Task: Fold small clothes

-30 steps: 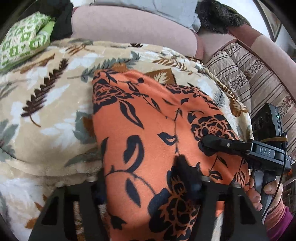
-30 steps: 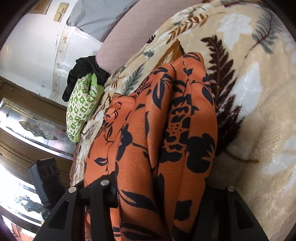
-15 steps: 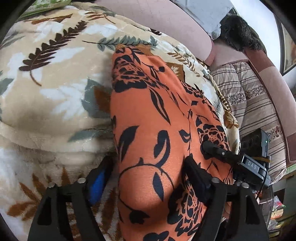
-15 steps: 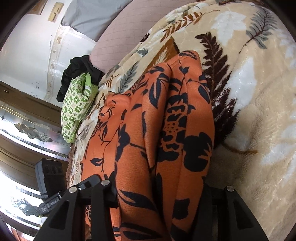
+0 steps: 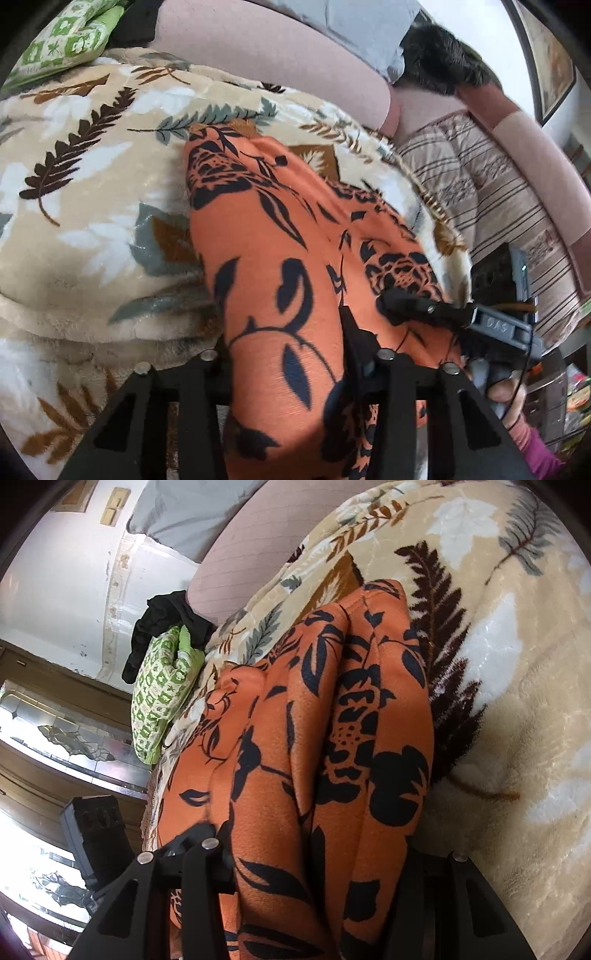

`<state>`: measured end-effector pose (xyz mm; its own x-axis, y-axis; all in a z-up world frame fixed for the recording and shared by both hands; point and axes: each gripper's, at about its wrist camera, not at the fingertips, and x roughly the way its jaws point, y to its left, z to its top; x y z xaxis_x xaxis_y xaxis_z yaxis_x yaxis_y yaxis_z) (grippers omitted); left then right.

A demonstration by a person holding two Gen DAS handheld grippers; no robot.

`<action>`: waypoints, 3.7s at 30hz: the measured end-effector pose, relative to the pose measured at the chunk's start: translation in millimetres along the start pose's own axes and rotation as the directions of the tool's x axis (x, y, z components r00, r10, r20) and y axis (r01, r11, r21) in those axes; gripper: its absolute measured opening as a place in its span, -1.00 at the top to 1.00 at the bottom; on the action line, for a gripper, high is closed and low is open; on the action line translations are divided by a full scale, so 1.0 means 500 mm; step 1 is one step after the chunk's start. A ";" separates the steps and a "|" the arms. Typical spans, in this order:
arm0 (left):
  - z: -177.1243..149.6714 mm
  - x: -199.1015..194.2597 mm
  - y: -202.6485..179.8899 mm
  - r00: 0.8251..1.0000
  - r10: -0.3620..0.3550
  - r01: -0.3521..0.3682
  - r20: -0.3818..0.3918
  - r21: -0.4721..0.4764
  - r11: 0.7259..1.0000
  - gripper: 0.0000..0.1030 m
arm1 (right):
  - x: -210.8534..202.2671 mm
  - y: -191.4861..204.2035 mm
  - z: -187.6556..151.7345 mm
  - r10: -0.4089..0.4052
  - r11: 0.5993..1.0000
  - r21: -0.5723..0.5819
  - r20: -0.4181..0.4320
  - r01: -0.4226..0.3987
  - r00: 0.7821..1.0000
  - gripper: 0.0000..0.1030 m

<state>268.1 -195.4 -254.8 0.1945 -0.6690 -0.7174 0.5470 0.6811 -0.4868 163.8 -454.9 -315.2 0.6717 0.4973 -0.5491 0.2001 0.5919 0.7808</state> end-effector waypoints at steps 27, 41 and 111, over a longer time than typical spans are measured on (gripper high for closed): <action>-0.025 -0.283 -0.056 0.959 0.143 -0.166 0.244 0.076 0.983 0.26 | -0.072 0.256 -0.065 0.106 0.978 -0.190 0.122 -0.082 0.987 0.07; -0.057 -0.361 0.018 0.936 0.241 -0.252 0.257 0.011 0.968 0.26 | 0.037 0.345 -0.117 0.160 0.970 -0.189 0.033 -0.151 0.987 0.07; -0.179 -0.371 0.129 0.800 0.594 -0.580 0.082 -0.146 0.802 -0.54 | 0.002 0.388 -0.206 -0.127 0.866 -0.452 0.212 0.212 0.969 -0.19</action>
<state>194.6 -0.6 -197.5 0.5474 -0.1554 -0.8223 0.2069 0.9772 -0.0469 129.6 -274.2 -195.2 0.7765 0.2723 -0.5683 -0.0062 0.9051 0.4252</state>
